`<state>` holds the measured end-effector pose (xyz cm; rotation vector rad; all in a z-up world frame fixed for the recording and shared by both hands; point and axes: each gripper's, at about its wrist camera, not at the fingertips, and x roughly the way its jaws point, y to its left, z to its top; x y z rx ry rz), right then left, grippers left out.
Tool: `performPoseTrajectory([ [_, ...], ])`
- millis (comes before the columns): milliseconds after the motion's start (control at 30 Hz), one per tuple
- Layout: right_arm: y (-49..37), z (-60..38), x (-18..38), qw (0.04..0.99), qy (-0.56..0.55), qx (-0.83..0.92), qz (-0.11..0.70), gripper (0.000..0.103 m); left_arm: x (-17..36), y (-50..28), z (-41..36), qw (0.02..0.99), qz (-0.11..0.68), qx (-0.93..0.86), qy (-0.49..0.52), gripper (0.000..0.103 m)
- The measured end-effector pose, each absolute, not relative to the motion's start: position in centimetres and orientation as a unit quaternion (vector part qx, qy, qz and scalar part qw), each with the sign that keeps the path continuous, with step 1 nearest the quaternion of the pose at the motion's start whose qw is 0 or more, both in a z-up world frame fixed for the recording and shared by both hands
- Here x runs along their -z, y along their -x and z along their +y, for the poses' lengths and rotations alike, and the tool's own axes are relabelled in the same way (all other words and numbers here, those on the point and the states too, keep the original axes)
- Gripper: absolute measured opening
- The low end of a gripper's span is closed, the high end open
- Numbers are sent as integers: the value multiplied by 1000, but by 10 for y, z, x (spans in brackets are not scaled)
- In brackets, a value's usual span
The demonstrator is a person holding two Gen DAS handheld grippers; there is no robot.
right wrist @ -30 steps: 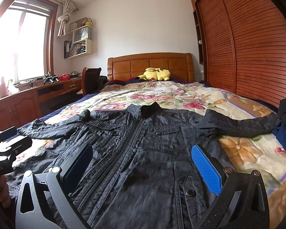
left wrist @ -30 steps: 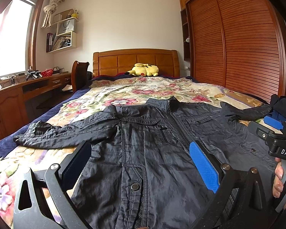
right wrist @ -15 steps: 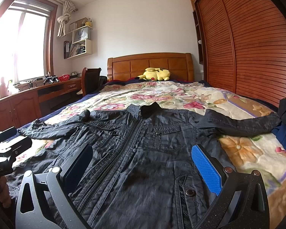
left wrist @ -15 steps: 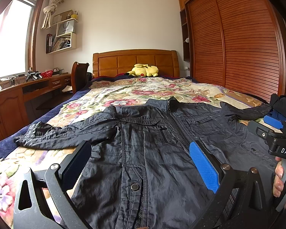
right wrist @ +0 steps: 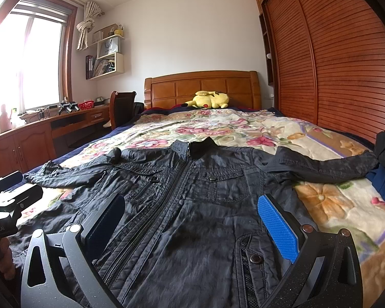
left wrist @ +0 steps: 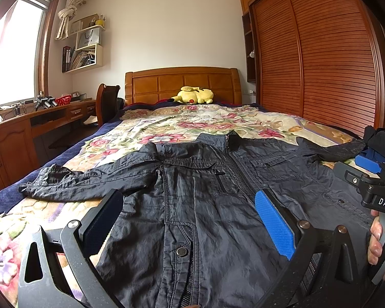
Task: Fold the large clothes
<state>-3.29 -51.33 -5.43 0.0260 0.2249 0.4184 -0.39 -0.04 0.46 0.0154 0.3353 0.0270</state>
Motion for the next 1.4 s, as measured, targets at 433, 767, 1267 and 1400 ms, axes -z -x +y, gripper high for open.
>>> performPoseTrajectory([
  [433, 33, -513, 54, 972, -13, -207, 112, 103, -5, 4, -1, 986, 167, -13, -8, 103],
  [767, 33, -513, 54, 972, -13, -208, 111, 103, -6, 4, 0, 986, 167, -13, -9, 103],
  [1267, 30, -495, 40, 957, -13, -257, 135, 103, -21, -9, 38, 978, 208, -28, -15, 103],
  [1400, 31, -481, 33, 949, -7, -279, 144, 103, -21, -13, 60, 974, 221, -42, -16, 103],
])
